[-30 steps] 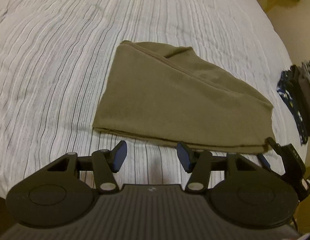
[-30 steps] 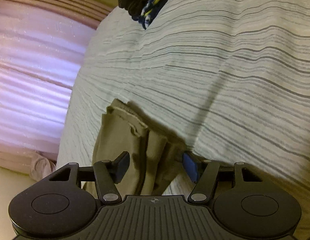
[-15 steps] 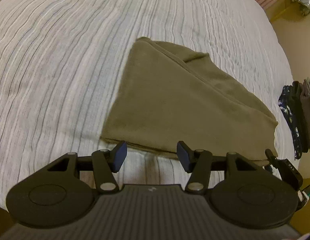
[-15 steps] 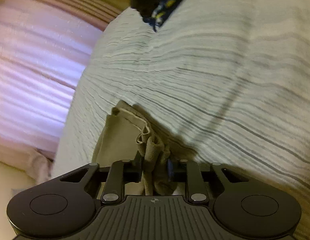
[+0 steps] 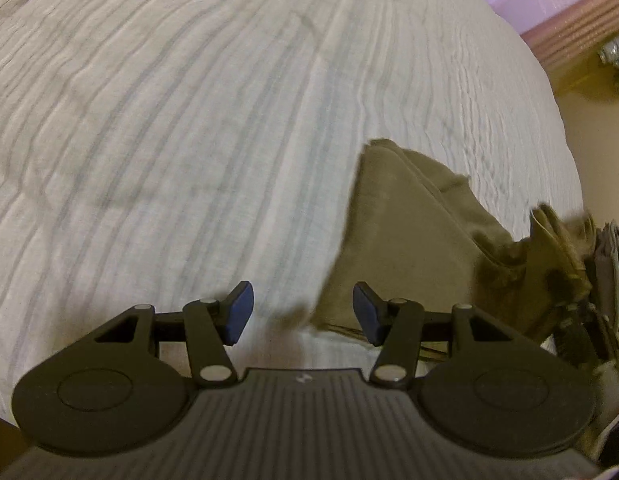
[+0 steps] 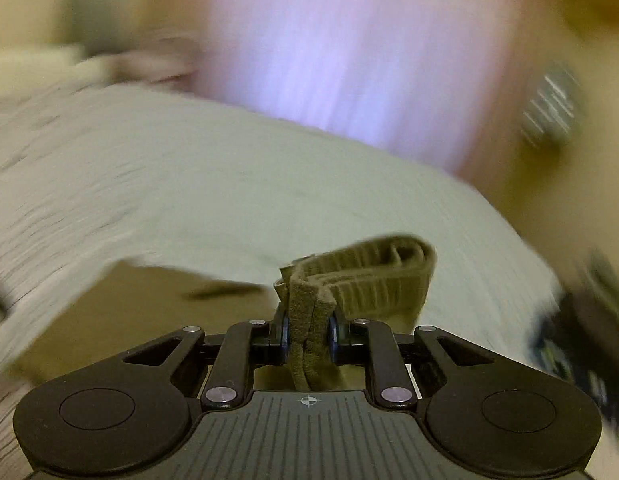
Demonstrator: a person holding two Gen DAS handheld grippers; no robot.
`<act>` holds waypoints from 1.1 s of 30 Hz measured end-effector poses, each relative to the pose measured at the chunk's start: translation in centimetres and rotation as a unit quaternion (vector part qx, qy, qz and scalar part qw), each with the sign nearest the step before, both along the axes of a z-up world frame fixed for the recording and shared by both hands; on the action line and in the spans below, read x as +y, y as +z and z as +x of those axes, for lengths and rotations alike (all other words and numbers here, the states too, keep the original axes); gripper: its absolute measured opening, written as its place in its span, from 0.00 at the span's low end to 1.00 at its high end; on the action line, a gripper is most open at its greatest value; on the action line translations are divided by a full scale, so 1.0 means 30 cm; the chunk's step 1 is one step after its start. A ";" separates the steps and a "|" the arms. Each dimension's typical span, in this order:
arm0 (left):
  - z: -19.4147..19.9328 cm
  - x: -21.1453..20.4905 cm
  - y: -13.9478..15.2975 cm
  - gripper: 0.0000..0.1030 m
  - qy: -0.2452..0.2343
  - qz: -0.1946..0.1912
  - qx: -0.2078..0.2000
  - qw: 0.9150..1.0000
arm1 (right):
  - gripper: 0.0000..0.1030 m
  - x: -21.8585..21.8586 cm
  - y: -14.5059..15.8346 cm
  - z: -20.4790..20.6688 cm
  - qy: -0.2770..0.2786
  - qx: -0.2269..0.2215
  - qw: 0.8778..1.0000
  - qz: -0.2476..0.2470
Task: Fold clothes
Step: 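Lift and fold the leggings over lengthwise with the right gripper, then release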
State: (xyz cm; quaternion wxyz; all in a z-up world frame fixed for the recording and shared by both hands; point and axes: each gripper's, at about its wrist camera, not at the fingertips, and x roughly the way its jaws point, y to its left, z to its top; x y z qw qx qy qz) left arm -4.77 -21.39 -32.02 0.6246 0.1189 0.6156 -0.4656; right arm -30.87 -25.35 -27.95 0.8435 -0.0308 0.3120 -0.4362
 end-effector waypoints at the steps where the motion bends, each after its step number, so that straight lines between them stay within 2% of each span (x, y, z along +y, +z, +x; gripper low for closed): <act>1: 0.019 0.009 -0.004 0.49 0.002 0.000 0.003 1.000 | 0.17 0.043 -0.033 0.052 0.030 0.025 0.999 -0.004; 3: 0.054 0.021 -0.020 0.49 0.006 0.002 0.011 1.000 | 0.17 0.106 -0.110 0.136 0.072 0.065 0.995 0.006; 5: 0.088 0.032 -0.040 0.49 0.010 0.004 0.021 1.000 | 0.17 0.114 -0.205 0.188 0.076 0.112 0.990 0.039; 9: 0.147 0.046 -0.070 0.49 0.021 0.001 0.047 0.999 | 0.17 0.128 -0.219 0.220 0.066 0.120 0.990 0.021; 12: 0.191 0.052 -0.084 0.49 0.029 -0.004 0.062 0.998 | 0.17 0.180 -0.160 0.236 0.081 0.106 0.991 -0.031; 14: 0.212 0.049 -0.090 0.49 0.032 -0.005 0.067 0.997 | 0.17 0.231 -0.140 0.247 0.100 0.092 0.990 -0.043; 18: 0.237 0.045 -0.091 0.49 0.026 -0.005 0.068 0.997 | 0.17 0.296 -0.241 0.308 0.129 0.140 0.981 -0.027; 23: 0.264 0.062 -0.093 0.49 0.016 -0.004 0.073 0.997 | 0.17 0.323 -0.242 0.302 0.134 0.124 0.982 -0.053; 28: 0.255 0.055 -0.094 0.49 0.003 -0.006 0.081 0.997 | 0.17 0.322 -0.313 0.315 0.154 0.150 0.974 -0.071; 30: 0.248 0.047 -0.094 0.49 -0.003 -0.004 0.083 0.997 | 0.17 0.311 -0.361 0.329 0.156 0.178 0.969 -0.072; 32: 0.242 0.040 -0.094 0.49 -0.008 -0.003 0.083 0.997 | 0.21 0.317 -0.376 0.332 0.158 0.189 0.966 -0.076; 33: 0.239 0.036 -0.091 0.49 -0.010 -0.002 0.082 0.997 | 0.38 0.319 -0.381 0.333 0.159 0.192 0.965 -0.076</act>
